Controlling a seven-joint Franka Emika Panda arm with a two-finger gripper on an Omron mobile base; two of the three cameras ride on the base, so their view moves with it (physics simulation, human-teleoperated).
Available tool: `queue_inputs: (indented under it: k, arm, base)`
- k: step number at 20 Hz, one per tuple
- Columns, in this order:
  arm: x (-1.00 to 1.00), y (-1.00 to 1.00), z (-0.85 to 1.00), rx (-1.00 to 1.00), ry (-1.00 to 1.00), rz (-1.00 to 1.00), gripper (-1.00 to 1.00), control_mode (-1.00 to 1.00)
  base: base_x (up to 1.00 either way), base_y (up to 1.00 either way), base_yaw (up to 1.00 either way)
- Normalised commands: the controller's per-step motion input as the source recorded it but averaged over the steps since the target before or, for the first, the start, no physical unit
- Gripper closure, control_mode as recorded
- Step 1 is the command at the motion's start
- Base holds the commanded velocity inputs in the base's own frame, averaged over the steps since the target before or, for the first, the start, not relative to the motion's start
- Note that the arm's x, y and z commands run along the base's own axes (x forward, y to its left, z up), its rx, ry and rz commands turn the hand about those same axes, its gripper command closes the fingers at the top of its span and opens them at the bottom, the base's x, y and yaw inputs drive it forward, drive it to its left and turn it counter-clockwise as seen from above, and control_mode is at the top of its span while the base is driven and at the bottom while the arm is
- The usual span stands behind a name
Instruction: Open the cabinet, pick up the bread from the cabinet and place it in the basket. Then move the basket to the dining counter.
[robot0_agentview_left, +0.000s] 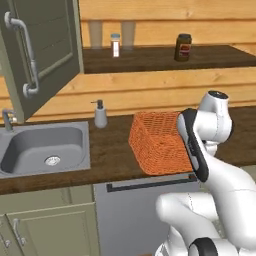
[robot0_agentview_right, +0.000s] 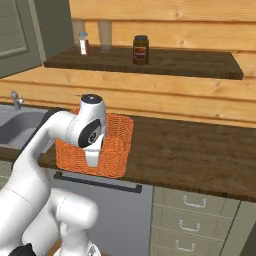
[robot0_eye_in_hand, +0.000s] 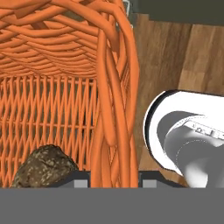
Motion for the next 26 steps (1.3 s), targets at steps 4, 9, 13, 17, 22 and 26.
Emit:
queue_inputs:
  k: [4,9,13,17,22,26]
  arm:
    - [0.0,0.0,0.0,0.0,0.0,0.0,1.0,1.0]
    - [0.0,0.0,0.0,0.0,0.0,0.0,1.0,1.0]
    - [0.0,0.0,0.0,0.0,0.0,0.0,1.0,1.0]
    - [0.0,0.0,0.0,0.0,0.0,0.0,1.0,1.0]
    - [0.0,0.0,0.0,0.0,0.0,0.0,1.0,1.0]
    - [0.0,0.0,0.0,0.0,0.0,0.0,1.0,1.0]
  base:
    - [-0.72,-0.08,-0.3]
    - [-0.14,0.05,-0.66]
    - [0.0,0.15,-0.79]
    - [0.0,0.19,-0.85]
    - [0.0,0.13,-0.86]
    - [0.0,0.12,-0.86]
